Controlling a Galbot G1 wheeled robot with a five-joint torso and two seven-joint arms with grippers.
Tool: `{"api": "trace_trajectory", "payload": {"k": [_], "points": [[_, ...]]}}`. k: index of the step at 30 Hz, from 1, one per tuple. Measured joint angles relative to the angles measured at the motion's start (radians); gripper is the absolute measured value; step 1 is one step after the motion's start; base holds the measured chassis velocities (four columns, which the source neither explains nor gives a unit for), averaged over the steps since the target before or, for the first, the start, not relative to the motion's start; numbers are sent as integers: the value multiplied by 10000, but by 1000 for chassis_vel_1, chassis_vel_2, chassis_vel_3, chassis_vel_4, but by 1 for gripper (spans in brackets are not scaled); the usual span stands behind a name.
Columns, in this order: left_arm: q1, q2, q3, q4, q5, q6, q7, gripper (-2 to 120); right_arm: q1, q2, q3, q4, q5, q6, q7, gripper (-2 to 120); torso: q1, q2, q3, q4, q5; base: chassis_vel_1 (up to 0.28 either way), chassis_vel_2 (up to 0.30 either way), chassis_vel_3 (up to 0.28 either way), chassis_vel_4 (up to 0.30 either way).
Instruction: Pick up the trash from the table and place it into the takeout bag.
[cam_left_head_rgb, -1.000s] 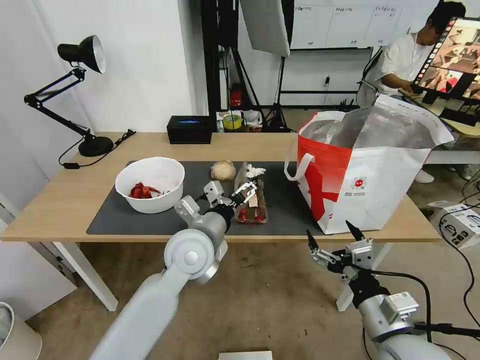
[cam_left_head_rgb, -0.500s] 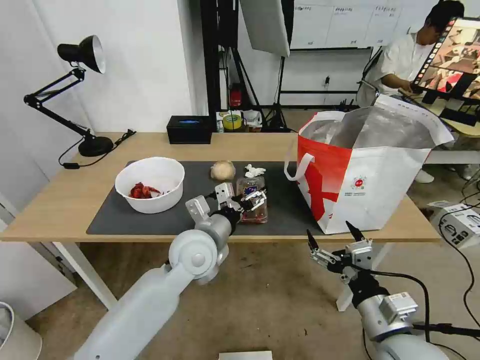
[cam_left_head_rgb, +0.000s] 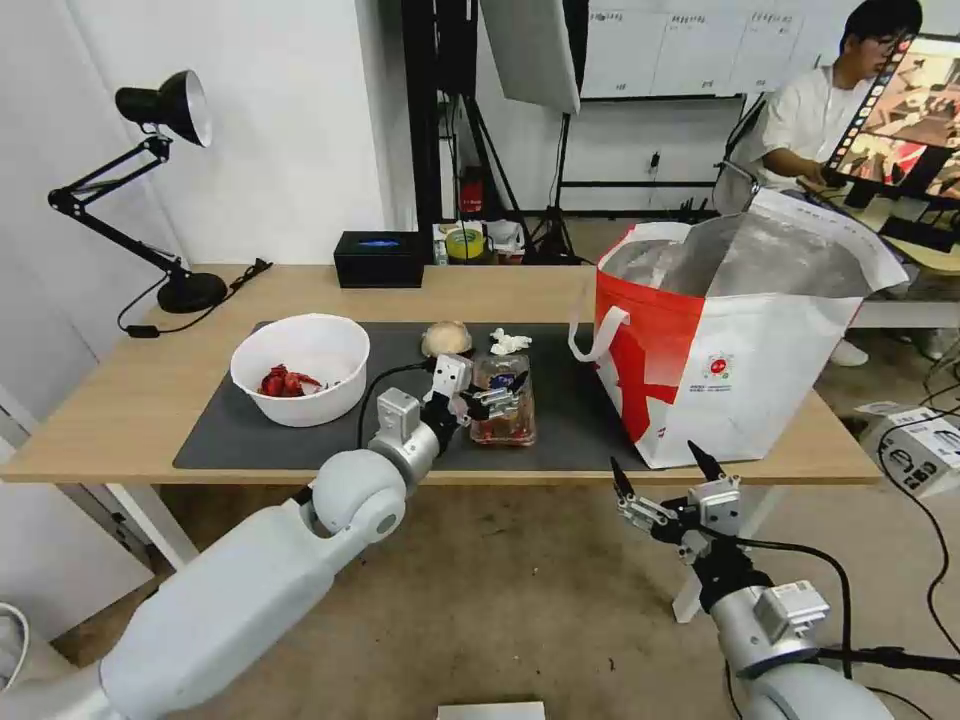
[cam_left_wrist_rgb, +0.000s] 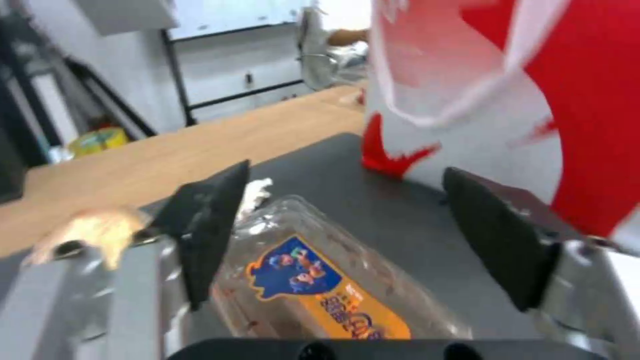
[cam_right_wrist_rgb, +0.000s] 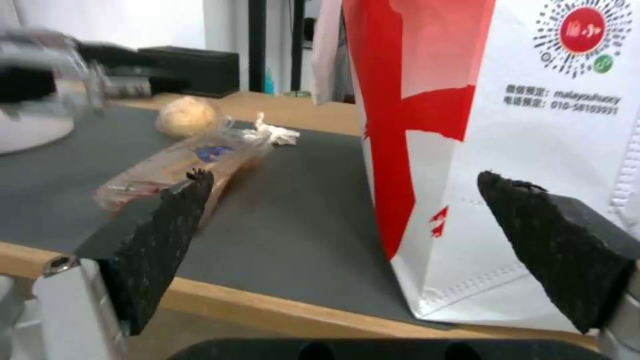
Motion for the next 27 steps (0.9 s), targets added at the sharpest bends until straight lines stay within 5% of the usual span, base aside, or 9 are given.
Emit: {"api": "trace_trajectory", "payload": {"k": [7, 20, 27], "points": [[-1123, 142, 1109, 753, 624, -80, 1192, 46, 255, -216, 33, 53, 1517, -175, 206, 100, 0, 0, 0, -5, 0, 0, 0, 0, 0], [-1205, 666, 1296, 869, 601, 8, 1922, 1, 1591, -991, -148, -242, 4638, -716, 875, 100, 1, -1, 0, 0, 0, 0, 0, 0, 0], [-1025, 828, 1216, 860, 613, -21, 2071, 0, 2729, -1199, -810, -651, 6659, -894, 1549, 100, 1, 0, 0, 0, -1, 0, 0, 0, 0]]}}
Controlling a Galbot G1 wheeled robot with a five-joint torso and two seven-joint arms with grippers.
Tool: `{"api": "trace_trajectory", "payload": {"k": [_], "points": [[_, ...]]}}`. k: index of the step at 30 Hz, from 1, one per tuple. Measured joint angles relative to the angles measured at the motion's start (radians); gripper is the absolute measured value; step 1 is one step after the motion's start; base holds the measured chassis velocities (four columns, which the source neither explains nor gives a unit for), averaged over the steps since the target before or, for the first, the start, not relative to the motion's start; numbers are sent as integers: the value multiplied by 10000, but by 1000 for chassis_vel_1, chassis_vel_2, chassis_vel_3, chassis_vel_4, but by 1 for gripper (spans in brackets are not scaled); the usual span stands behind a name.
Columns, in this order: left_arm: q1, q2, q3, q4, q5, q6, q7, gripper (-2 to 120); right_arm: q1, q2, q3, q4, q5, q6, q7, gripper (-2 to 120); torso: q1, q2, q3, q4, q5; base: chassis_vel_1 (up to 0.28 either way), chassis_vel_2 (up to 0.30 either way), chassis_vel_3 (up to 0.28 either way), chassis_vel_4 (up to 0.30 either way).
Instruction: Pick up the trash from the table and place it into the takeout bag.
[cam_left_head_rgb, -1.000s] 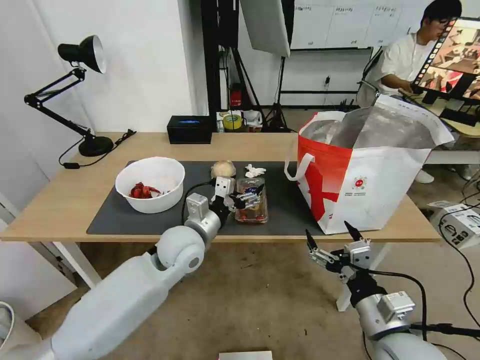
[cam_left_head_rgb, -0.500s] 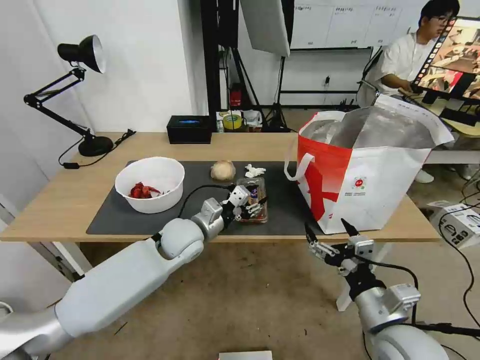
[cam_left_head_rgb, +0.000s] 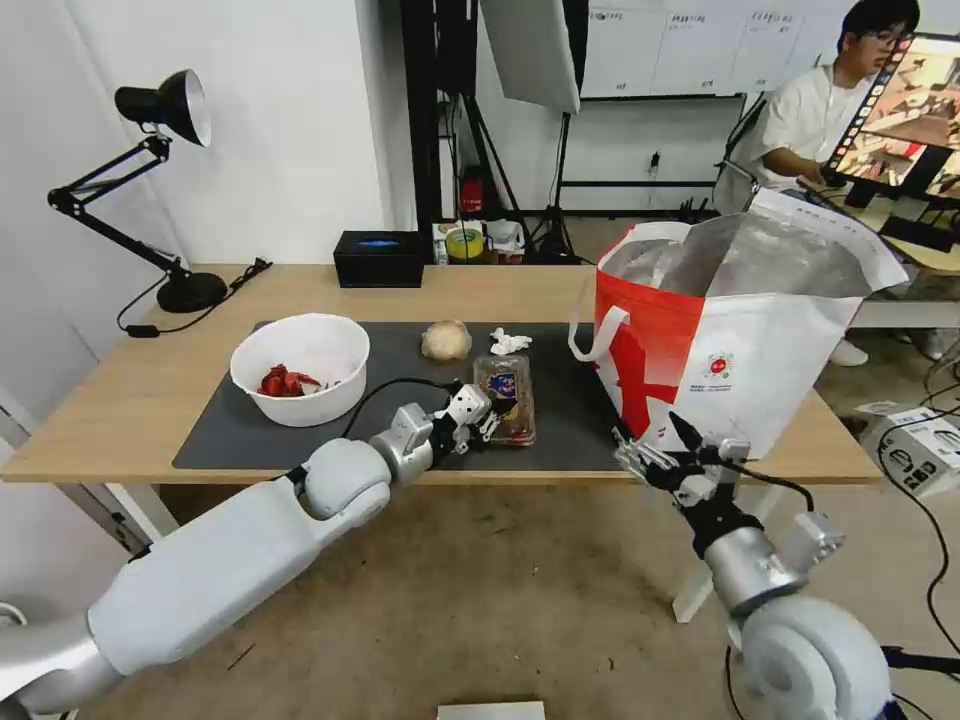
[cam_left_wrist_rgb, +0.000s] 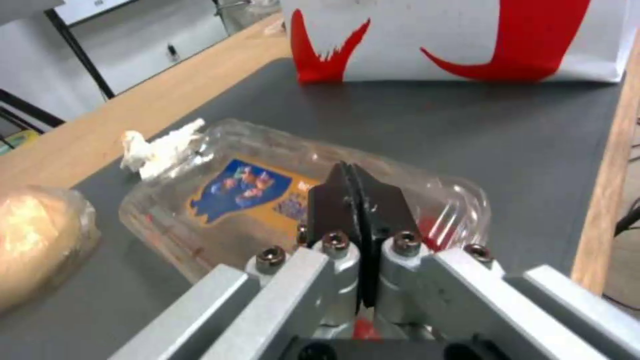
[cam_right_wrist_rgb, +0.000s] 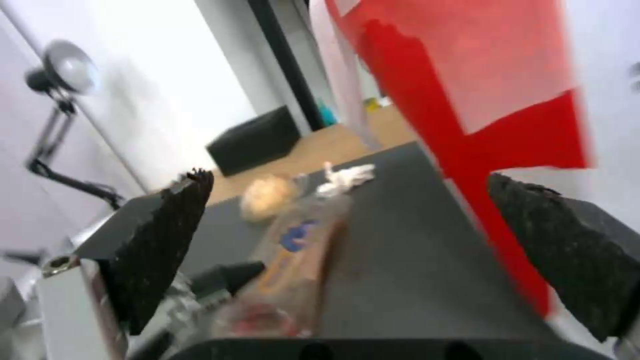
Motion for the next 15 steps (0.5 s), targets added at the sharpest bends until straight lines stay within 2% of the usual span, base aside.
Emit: {"api": "trace_trajectory", "payload": {"k": [7, 15], "points": [[180, 147, -158, 88, 17, -229, 72, 0, 1497, -66, -987, -948, 1714, -419, 701, 100, -1, 0, 0, 0, 1, 0, 0, 0, 0], [420, 322, -345, 99, 56, -431, 245, 0, 3104, 49, -1838, -2124, 2818, -854, 1486, 100, 0, 0, 0, 3, 0, 0, 0, 0, 0]]}}
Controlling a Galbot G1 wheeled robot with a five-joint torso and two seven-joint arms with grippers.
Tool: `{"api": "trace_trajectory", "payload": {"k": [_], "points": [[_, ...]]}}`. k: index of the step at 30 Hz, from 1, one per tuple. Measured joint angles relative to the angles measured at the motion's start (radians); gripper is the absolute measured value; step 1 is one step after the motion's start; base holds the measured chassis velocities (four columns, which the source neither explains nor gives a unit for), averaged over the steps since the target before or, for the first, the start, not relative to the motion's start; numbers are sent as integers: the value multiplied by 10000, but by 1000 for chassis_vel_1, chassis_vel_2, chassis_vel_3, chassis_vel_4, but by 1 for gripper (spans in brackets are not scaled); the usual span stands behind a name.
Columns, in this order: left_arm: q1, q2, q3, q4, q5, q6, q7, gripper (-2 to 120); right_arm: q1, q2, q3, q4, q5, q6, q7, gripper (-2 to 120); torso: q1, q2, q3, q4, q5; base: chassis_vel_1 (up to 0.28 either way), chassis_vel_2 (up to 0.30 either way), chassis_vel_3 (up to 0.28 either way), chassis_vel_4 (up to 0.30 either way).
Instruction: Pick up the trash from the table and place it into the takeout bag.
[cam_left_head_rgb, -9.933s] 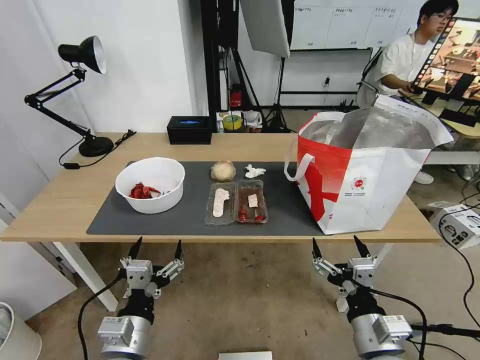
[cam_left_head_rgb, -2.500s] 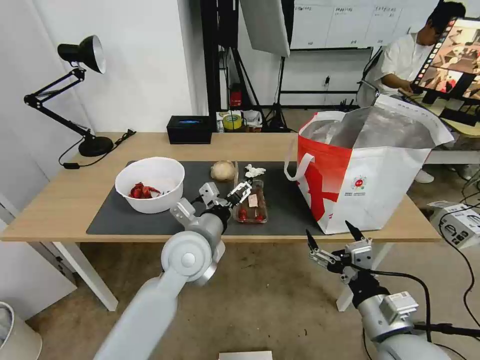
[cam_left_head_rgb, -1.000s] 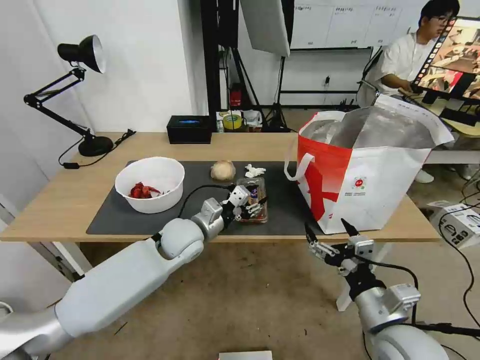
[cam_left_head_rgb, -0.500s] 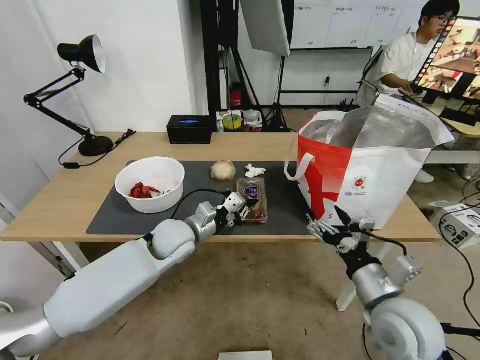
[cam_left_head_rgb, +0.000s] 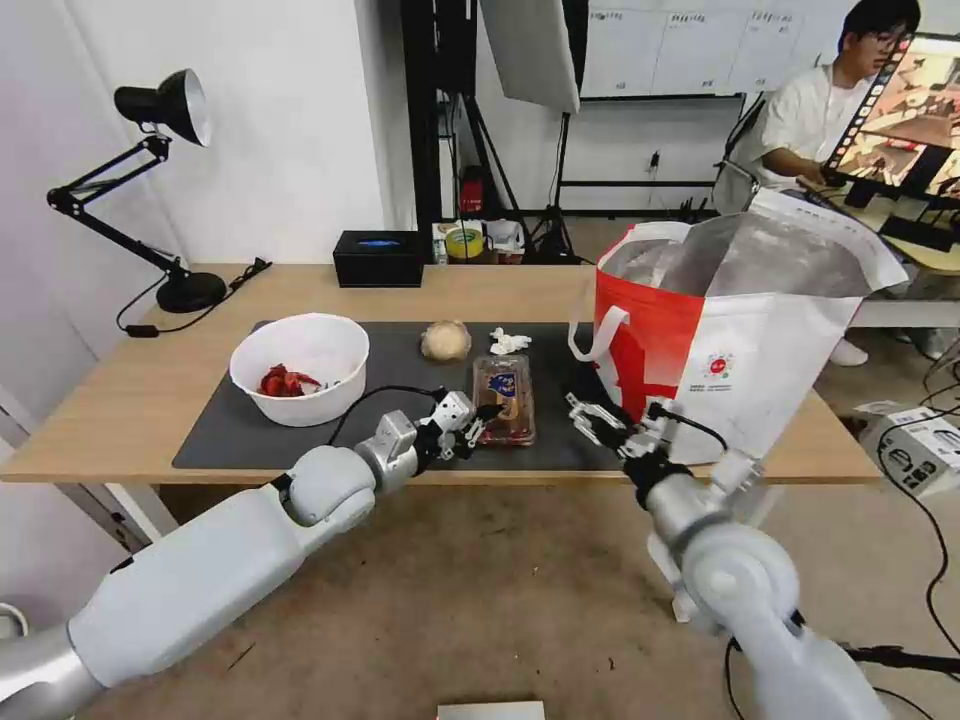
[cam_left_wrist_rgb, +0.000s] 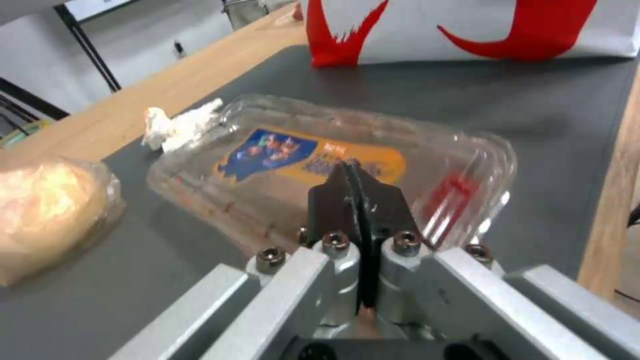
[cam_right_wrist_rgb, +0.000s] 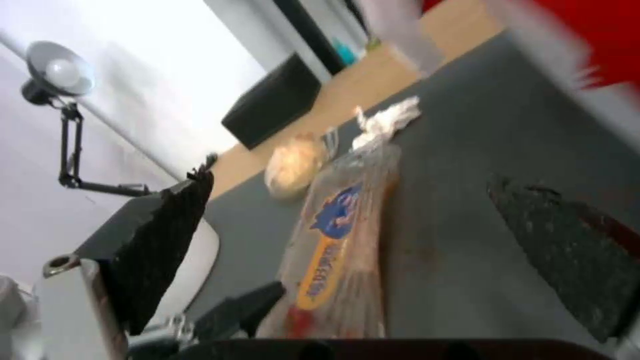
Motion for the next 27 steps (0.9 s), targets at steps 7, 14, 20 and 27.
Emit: {"api": "trace_trajectory", "payload": {"k": [7, 14, 20, 27], "points": [[330, -91, -104, -43, 64, -51, 10, 0, 1483, 261, -704, -1270, 392, -352, 481, 100, 0, 0, 0, -2, 0, 0, 0, 0, 0], [403, -136, -139, 15, 85, -191, 10, 0, 2343, 531, -1178, -2070, 636, -765, 1073, 100, 0, 0, 0, -1, 0, 0, 0, 0, 0], [395, -136, -140, 14, 82, -210, 12, 0, 2688, 633, -1416, -2353, 980, -1297, 1471, 100, 0, 0, 0, -2, 0, 0, 0, 0, 0], [357, 21, -138, -70, 50, -210, 0, 0, 3079, 638, -1525, -2636, 1815, -1878, 1761, 100, -1, 0, 0, -3, 0, 0, 0, 0, 0]]}}
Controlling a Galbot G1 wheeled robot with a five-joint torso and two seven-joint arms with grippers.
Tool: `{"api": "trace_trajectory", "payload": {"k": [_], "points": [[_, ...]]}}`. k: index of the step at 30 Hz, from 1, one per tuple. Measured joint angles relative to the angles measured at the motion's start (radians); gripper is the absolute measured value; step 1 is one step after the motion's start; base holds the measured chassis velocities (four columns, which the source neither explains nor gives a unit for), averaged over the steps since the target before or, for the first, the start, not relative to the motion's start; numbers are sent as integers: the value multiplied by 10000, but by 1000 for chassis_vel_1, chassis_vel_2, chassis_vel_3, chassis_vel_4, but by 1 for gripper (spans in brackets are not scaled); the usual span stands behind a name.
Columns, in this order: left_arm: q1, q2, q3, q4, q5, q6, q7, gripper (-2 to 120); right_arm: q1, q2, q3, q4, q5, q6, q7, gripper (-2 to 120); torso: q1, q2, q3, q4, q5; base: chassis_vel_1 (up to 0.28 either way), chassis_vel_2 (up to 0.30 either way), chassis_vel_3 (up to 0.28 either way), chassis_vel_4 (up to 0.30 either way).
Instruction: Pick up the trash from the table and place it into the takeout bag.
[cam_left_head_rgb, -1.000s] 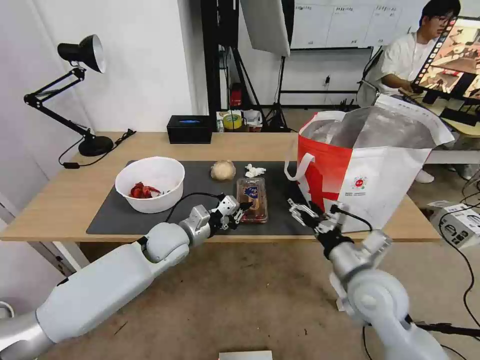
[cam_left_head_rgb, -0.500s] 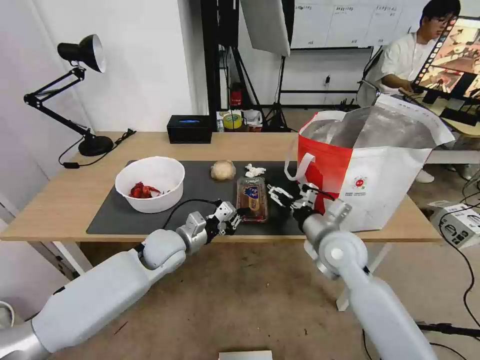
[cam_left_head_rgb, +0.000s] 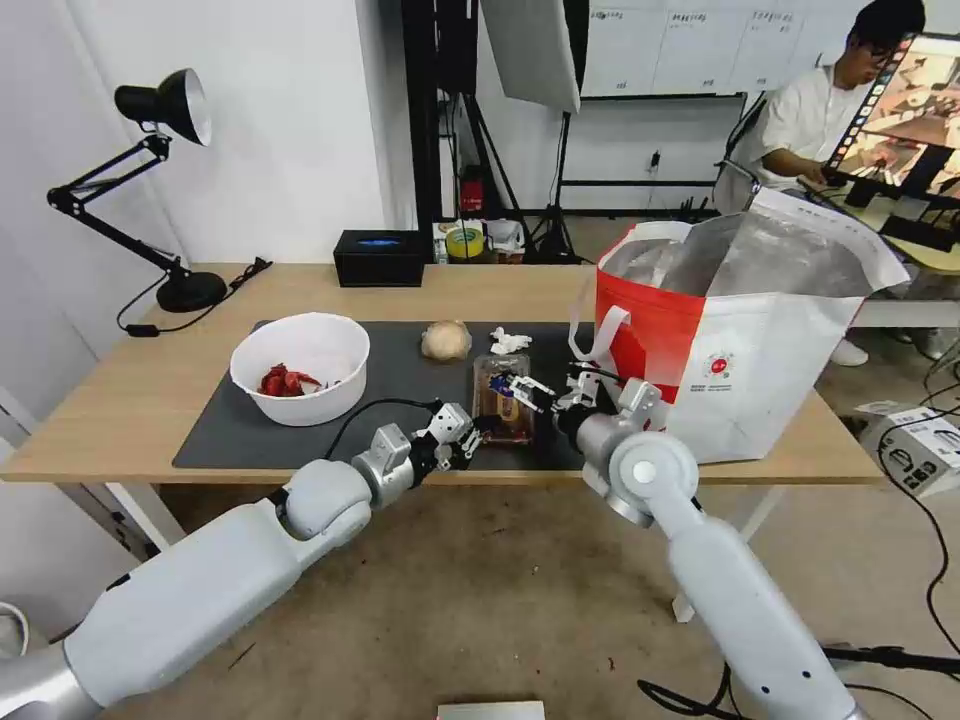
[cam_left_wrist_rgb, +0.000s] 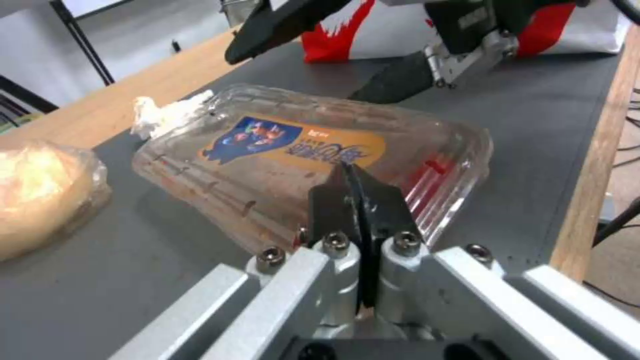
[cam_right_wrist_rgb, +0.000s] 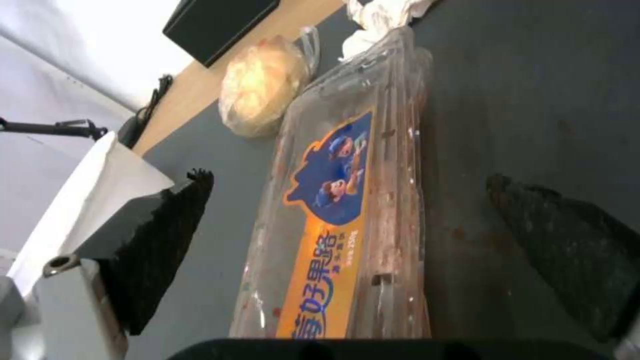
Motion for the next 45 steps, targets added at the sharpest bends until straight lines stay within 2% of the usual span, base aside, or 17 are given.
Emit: {"api": "trace_trajectory", "payload": {"k": [27, 41, 45], "points": [[238, 154, -89, -209, 8, -196, -20, 0, 1380, 633, -501, -1384, 838, -1026, 276, 100, 1, 0, 0, 0, 0, 0, 0, 0, 0], [331, 193, -128, -265, 34, -257, -33, 0, 1574, 747, -675, -1629, 832, -1165, 358, 100, 0, 0, 0, 1, 0, 0, 0, 0, 0], [358, 202, -131, -273, 37, -313, -35, 0, 1575, 745, -699, -1683, 833, -1215, 371, 93, 0, 0, 0, 0, 0, 0, 0, 0, 0]]}}
